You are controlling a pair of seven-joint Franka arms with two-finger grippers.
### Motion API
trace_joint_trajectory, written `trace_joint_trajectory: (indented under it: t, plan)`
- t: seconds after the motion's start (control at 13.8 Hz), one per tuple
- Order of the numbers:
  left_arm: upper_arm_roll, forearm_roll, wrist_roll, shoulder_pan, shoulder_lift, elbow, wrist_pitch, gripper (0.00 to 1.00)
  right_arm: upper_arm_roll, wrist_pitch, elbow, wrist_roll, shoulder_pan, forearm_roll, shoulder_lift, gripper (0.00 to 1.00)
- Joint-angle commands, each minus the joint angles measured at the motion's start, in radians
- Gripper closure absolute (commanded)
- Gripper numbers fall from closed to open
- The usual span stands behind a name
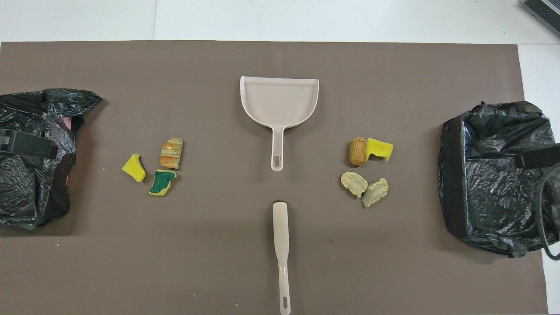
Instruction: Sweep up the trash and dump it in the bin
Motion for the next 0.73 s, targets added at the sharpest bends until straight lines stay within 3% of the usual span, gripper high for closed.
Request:
trace_joint_trajectory:
  t: [0.0,0.65]
  plan:
    - [-0.010,0.000,0.008,0.007,-0.013,-0.005,-0.018,0.00,0.000,-0.009,0.020,-0.017,-0.003,0.022,0.009,0.00]
    - [-0.010,-0.002,0.006,0.014,-0.012,-0.005,-0.001,0.00,0.000,-0.009,0.020,-0.017,-0.002,0.022,0.009,0.00]
